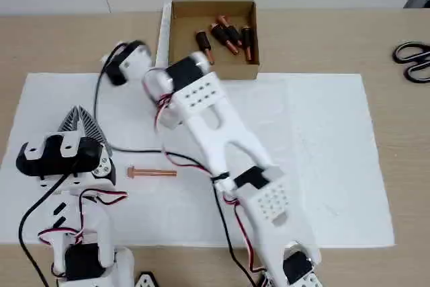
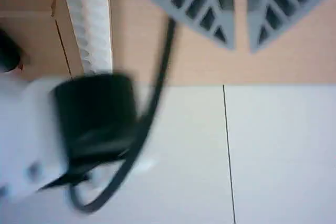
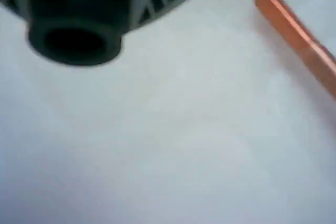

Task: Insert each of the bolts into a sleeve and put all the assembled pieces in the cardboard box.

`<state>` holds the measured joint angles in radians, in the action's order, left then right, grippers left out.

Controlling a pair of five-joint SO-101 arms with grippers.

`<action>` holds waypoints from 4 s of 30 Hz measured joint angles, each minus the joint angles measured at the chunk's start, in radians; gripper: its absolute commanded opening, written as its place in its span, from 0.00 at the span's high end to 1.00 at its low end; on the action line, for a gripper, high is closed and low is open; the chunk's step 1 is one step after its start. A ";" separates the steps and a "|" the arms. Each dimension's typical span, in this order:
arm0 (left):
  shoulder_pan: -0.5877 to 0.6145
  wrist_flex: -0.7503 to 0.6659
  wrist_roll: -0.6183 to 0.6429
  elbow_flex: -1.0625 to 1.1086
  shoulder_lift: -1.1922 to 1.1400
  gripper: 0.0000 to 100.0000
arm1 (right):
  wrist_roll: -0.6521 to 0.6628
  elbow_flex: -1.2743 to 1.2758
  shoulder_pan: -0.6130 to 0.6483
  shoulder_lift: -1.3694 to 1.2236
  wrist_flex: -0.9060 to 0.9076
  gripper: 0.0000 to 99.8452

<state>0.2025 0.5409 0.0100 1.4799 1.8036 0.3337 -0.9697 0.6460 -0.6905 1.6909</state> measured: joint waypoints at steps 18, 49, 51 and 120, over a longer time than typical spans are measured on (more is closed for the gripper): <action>-0.273 0.100 0.288 -0.002 0.000 0.99 | -0.098 0.422 -0.176 0.575 0.002 0.99; -0.287 0.249 0.466 -0.218 -0.012 0.99 | -0.164 2.024 -0.500 1.662 -0.845 0.99; -0.276 0.359 0.466 -0.313 -0.071 0.99 | -0.164 2.102 -0.499 1.663 -0.918 0.99; -0.249 0.954 1.344 -1.011 -1.709 0.80 | -0.164 2.433 -0.497 1.674 -1.215 1.00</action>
<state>-0.0460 1.4952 1.3541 0.4687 0.0944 0.1695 1.4638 0.1488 0.9835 0.4757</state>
